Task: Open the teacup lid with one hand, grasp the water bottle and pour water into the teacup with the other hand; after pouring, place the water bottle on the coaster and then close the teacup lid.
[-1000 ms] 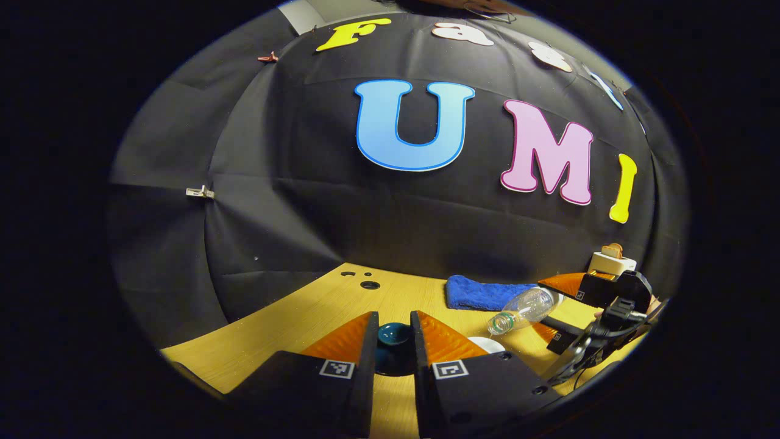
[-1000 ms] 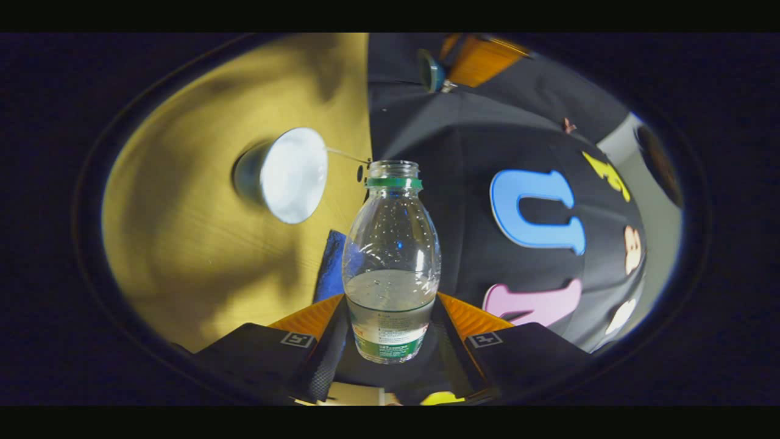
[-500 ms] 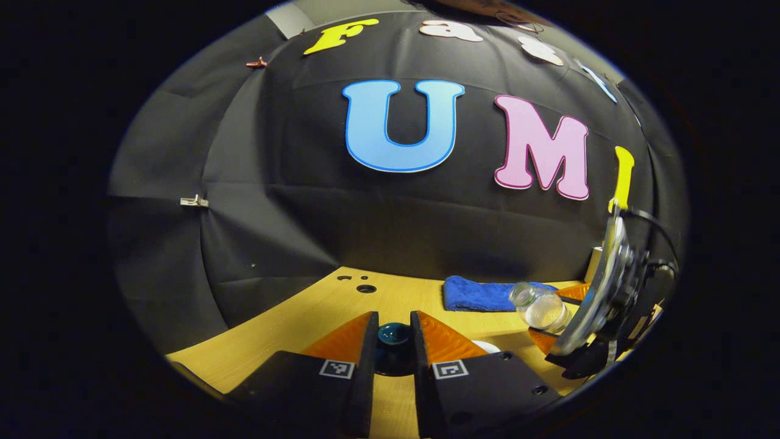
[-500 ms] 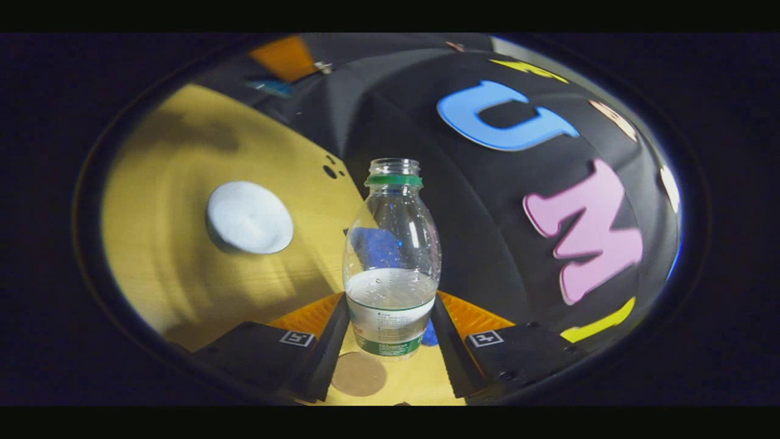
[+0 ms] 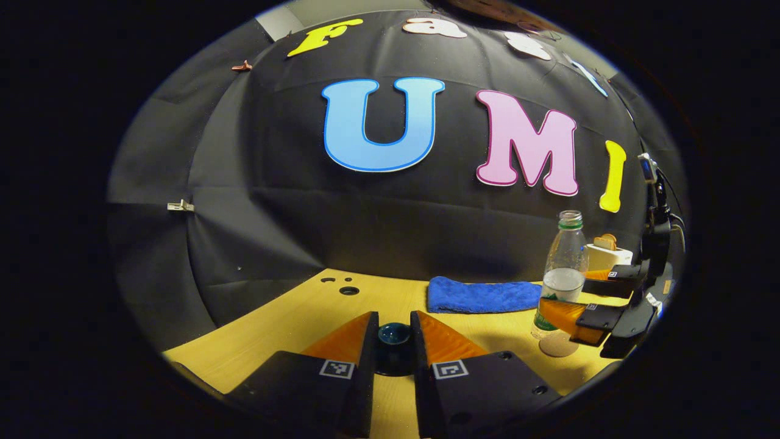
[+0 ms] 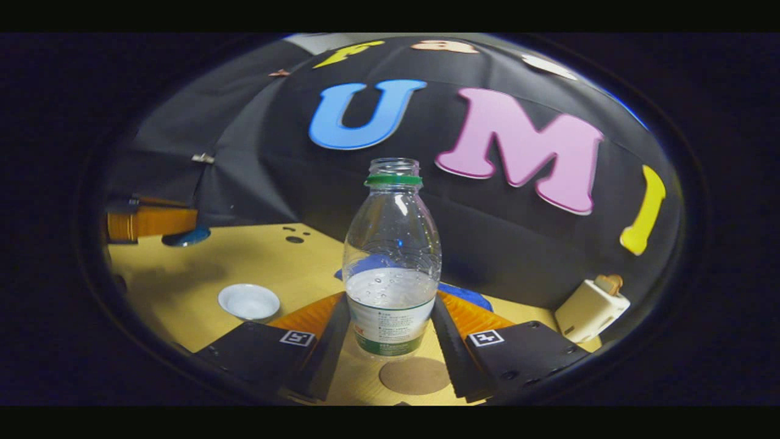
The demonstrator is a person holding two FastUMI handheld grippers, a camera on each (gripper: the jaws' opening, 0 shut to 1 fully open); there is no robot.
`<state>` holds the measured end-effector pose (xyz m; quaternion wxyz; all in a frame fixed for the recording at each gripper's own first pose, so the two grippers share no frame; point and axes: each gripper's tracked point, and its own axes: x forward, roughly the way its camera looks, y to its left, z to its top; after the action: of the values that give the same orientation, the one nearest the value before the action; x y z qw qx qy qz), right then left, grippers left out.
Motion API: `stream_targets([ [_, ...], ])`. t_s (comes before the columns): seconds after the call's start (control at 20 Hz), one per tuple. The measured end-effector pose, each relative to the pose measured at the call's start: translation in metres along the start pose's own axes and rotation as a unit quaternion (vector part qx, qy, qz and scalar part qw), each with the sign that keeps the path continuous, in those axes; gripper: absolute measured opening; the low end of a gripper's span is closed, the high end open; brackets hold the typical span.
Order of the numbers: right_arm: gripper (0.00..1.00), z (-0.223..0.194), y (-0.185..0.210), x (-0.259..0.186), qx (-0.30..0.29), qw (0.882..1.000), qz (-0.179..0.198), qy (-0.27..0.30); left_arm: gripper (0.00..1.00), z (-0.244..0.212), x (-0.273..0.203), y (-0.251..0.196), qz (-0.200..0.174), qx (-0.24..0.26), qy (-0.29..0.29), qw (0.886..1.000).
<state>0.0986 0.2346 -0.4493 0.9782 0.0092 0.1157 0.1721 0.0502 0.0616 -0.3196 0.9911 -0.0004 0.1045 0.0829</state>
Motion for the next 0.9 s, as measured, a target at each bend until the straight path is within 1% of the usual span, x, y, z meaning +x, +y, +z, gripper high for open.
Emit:
stream_targets([
  [0.05,0.76,-0.003,0.0,0.002,0.026,1.0,-0.007,-0.001,0.29,-0.001,0.001,-0.003,-0.002,-0.001,0.001,1.0],
  [0.1,0.76,-0.005,-0.003,0.006,0.044,0.999,-0.013,0.0,0.32,-0.001,0.002,-0.007,-0.004,0.0,0.0,1.0],
  [0.2,0.76,-0.016,-0.006,0.015,0.07,0.997,-0.027,0.008,0.29,-0.002,0.004,-0.014,-0.006,0.005,0.001,1.0],
  [0.25,0.76,-0.023,-0.006,0.019,0.082,0.996,-0.032,0.012,0.29,-0.002,0.006,-0.017,-0.008,0.005,0.002,1.0],
  [0.3,0.74,-0.029,-0.008,0.023,0.092,0.995,-0.038,0.016,0.29,-0.002,0.006,-0.021,-0.01,0.006,0.002,1.0],
  [0.35,0.74,-0.034,-0.009,0.027,0.102,0.994,-0.043,0.019,0.32,-0.003,0.007,-0.025,-0.012,0.006,0.002,1.0],
  [0.4,0.76,-0.04,-0.01,0.03,0.11,0.993,-0.049,0.023,0.29,-0.003,0.008,-0.028,-0.013,0.008,0.002,1.0],
  [0.45,0.74,-0.041,-0.01,0.032,0.114,0.992,-0.051,0.025,0.29,-0.004,0.008,-0.032,-0.015,0.01,0.002,1.0],
  [0.5,0.73,-0.041,-0.011,0.033,0.116,0.991,-0.053,0.028,0.32,-0.004,0.009,-0.035,-0.017,0.011,0.003,1.0],
  [0.55,0.73,-0.042,-0.011,0.034,0.118,0.991,-0.054,0.031,0.29,-0.006,0.01,-0.038,-0.018,0.012,0.004,1.0],
  [0.6,0.77,-0.042,-0.01,0.035,0.123,0.99,-0.052,0.034,0.29,-0.006,0.011,-0.04,-0.019,0.012,0.004,1.0],
  [0.7,0.77,-0.045,-0.009,0.036,0.141,0.988,-0.044,0.038,0.29,-0.007,0.011,-0.043,-0.02,0.011,0.004,1.0],
  [0.85,0.77,-0.049,-0.013,0.038,0.138,0.988,-0.053,0.042,0.29,-0.007,0.012,-0.045,-0.02,0.013,0.004,1.0],
  [0.9,0.77,-0.051,-0.01,0.037,0.139,0.988,-0.051,0.044,0.32,-0.006,0.012,-0.045,-0.02,0.014,0.004,1.0],
])
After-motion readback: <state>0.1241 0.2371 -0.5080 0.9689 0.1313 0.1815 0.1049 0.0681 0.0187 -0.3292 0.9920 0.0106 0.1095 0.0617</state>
